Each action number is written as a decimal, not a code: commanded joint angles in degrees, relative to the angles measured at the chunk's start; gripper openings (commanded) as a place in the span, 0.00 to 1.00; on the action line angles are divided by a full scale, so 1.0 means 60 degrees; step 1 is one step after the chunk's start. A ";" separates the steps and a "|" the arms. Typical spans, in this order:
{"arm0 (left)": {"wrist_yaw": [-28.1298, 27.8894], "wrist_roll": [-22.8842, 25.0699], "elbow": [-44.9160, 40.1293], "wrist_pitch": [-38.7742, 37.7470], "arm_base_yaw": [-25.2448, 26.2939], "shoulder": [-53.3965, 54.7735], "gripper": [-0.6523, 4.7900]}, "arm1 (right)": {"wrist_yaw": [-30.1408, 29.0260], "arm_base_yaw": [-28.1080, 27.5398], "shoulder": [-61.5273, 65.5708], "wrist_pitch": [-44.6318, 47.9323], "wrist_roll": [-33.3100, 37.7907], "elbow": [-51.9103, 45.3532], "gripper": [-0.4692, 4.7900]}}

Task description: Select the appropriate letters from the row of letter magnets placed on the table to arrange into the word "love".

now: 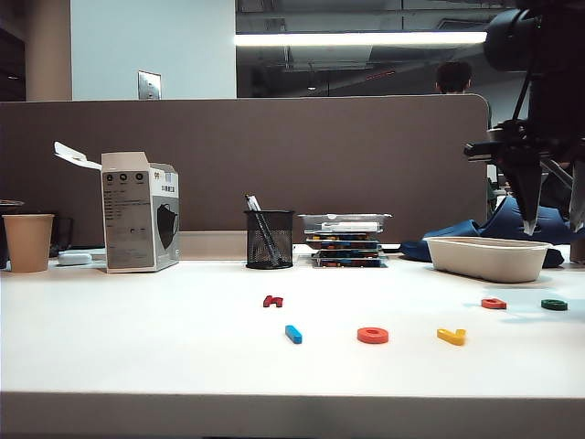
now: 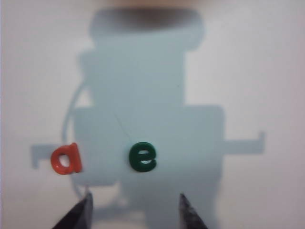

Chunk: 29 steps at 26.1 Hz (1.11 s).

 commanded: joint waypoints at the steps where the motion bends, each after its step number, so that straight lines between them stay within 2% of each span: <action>1: -0.0007 0.0051 0.0051 0.0058 0.0007 -0.0022 0.11 | -0.0787 -0.0164 0.0328 0.0222 -0.0299 0.0036 0.52; 16: -0.0025 0.0047 0.0051 0.0062 0.0007 -0.0022 0.11 | -0.0765 -0.0401 0.1439 0.0565 -0.1118 0.0029 0.52; 24: -0.0036 0.0047 0.0051 0.0066 0.0007 -0.0022 0.11 | -0.1450 -0.0710 0.1504 0.0750 -0.1257 -0.0015 0.52; 29: -0.0036 0.0047 0.0051 0.0066 0.0007 -0.0022 0.11 | -0.1475 -0.0710 0.1650 0.0667 -0.1453 -0.0033 0.51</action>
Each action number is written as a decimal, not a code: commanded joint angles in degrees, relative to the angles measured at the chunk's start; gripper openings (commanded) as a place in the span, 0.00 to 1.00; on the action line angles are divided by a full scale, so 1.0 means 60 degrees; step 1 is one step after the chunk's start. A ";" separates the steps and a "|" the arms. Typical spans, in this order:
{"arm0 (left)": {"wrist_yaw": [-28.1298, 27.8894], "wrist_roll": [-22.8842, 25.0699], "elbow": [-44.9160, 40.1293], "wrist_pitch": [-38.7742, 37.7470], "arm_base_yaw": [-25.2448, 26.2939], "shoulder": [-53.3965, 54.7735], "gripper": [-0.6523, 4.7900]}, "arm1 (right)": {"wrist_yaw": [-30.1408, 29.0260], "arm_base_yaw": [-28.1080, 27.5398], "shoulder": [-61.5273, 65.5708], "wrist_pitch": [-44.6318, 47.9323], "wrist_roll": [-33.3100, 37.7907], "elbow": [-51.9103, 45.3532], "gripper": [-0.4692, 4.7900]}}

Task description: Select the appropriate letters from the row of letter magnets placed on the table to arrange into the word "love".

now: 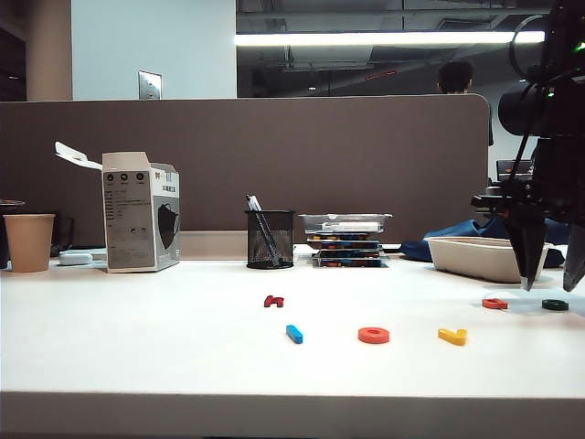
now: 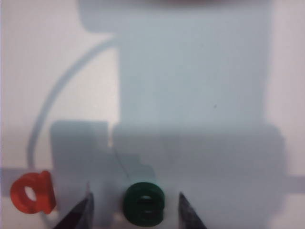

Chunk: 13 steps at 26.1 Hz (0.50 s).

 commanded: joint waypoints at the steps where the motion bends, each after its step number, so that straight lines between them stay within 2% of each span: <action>1: -0.0033 0.0040 0.0047 0.0066 0.0007 -0.0025 0.11 | -0.0015 0.0004 0.0146 -0.0011 -0.0138 -0.0004 0.51; 13: -0.0036 0.0040 0.0047 0.0091 0.0007 -0.0022 0.11 | -0.0022 0.0000 0.0288 -0.0324 -0.0157 -0.0025 0.48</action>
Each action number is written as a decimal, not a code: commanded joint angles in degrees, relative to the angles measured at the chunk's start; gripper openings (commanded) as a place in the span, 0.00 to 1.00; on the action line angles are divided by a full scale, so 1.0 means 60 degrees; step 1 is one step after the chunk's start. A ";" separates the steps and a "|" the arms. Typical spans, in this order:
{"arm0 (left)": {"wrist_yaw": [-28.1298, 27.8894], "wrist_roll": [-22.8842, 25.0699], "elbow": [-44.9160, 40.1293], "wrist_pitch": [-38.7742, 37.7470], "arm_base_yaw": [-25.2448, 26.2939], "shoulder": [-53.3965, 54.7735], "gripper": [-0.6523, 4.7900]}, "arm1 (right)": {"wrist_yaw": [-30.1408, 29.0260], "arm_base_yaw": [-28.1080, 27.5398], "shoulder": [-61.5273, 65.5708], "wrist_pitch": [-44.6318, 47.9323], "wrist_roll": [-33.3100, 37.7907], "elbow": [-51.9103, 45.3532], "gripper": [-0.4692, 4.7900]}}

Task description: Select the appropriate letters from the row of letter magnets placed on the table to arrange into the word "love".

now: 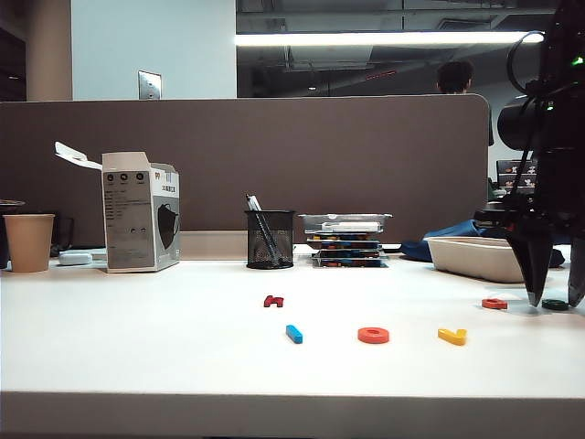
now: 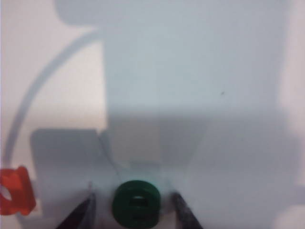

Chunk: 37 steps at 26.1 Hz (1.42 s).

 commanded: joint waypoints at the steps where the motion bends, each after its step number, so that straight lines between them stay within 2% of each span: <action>1: -0.0036 0.0040 0.0047 0.0095 0.0007 -0.0022 0.11 | -0.0018 0.0004 -0.0007 -0.0106 -0.0029 0.0004 0.48; 6: -0.0036 0.0044 0.0047 0.0095 0.0007 -0.0018 0.11 | -0.0015 0.0000 -0.0007 -0.0033 -0.0026 0.0000 0.48; 10: -0.0036 0.0040 0.0047 0.0095 0.0007 -0.0015 0.11 | -0.0015 0.0000 0.0011 0.0036 -0.0026 0.0000 0.40; 15: -0.0036 0.0040 0.0047 0.0095 0.0007 -0.0015 0.11 | -0.0015 0.0000 0.0011 0.0040 -0.0026 -0.0007 0.40; 17: -0.0036 0.0044 0.0047 0.0095 0.0007 -0.0015 0.11 | -0.0015 0.0000 0.0011 0.0036 -0.0026 -0.0011 0.35; 23: -0.0036 0.0040 0.0047 0.0106 0.0007 -0.0015 0.11 | -0.0015 0.0000 0.0011 0.0033 -0.0022 -0.0015 0.35; 26: -0.0036 0.0044 0.0051 0.0127 0.0007 -0.0015 0.11 | -0.0011 0.0000 0.0011 0.0033 -0.0026 -0.0015 0.29; 37: -0.0033 0.0040 0.0047 0.0131 0.0007 -0.0015 0.11 | 0.0022 0.0000 0.0011 0.0036 -0.0022 -0.0022 0.28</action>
